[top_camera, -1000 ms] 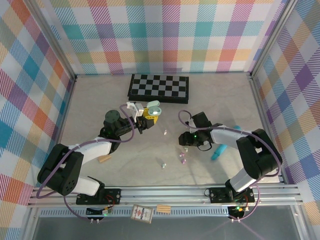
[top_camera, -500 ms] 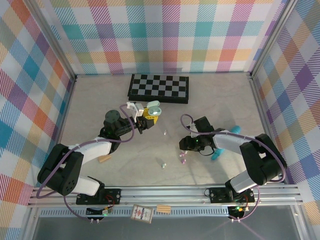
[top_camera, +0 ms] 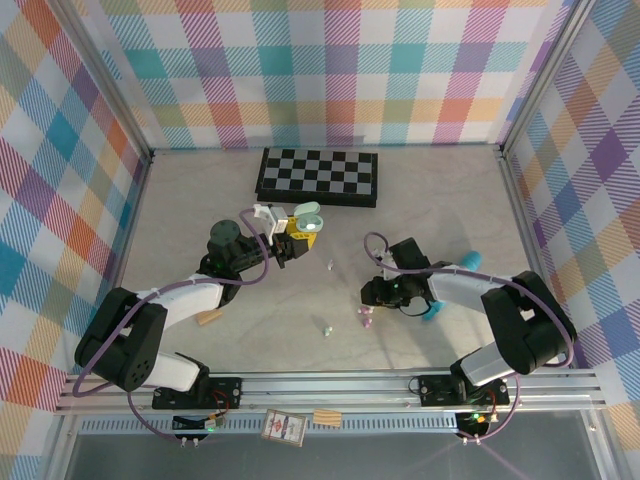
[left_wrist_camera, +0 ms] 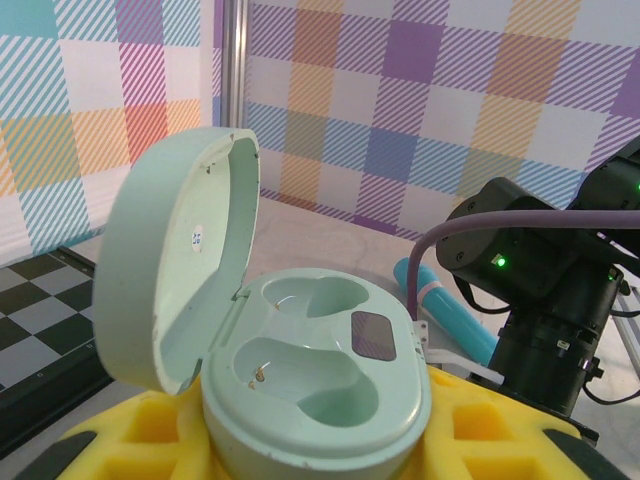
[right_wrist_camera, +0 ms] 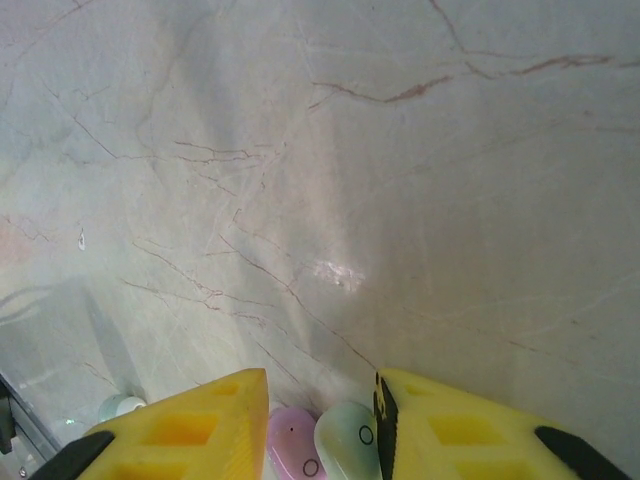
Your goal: Insert the wireless bluetooth earbuds into the charging case
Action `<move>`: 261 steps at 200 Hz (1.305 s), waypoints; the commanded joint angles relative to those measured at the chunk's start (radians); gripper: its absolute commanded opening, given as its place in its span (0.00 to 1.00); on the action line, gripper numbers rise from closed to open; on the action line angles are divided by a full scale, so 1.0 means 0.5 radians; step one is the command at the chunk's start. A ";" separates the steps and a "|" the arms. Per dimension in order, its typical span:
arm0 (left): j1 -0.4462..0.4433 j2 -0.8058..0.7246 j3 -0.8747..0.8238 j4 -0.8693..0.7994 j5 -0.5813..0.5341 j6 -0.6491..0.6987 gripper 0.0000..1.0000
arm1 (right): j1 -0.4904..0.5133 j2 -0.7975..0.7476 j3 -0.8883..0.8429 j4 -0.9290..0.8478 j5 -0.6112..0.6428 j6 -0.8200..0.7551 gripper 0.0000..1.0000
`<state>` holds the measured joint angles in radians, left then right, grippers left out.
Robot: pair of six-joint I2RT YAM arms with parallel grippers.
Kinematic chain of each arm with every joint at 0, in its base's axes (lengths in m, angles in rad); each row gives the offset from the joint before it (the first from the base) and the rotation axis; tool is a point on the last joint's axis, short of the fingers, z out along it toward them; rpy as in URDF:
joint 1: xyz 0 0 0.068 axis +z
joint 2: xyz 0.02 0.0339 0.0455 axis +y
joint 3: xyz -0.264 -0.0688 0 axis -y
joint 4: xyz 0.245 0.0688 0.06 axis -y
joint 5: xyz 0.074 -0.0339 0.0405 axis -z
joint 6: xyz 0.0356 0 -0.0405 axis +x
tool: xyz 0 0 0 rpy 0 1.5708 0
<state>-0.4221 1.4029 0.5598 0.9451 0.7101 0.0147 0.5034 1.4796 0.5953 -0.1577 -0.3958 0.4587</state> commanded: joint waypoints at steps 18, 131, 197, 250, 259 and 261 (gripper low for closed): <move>0.013 -0.024 0.063 0.035 0.052 0.016 0.28 | 0.016 -0.103 -0.069 -0.152 0.065 0.071 0.38; 0.010 -0.006 0.058 0.058 0.055 0.005 0.28 | 0.020 -0.127 -0.175 0.006 -0.099 0.126 0.31; 0.010 -0.001 0.060 0.076 0.058 0.000 0.28 | 0.022 -0.117 -0.202 0.073 -0.146 0.139 0.28; 0.010 -0.010 0.049 0.070 0.049 0.007 0.28 | 0.021 -0.081 -0.213 0.053 -0.121 0.106 0.23; 0.010 -0.006 0.049 0.069 0.048 0.007 0.28 | 0.024 -0.084 -0.207 0.045 -0.114 0.106 0.22; 0.010 -0.007 0.049 0.070 0.049 0.007 0.28 | 0.024 -0.087 -0.206 0.041 -0.111 0.103 0.22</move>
<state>-0.4221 1.4033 0.5598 0.9451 0.7166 0.0147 0.5053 1.4223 0.5095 -0.1192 -0.4465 0.5167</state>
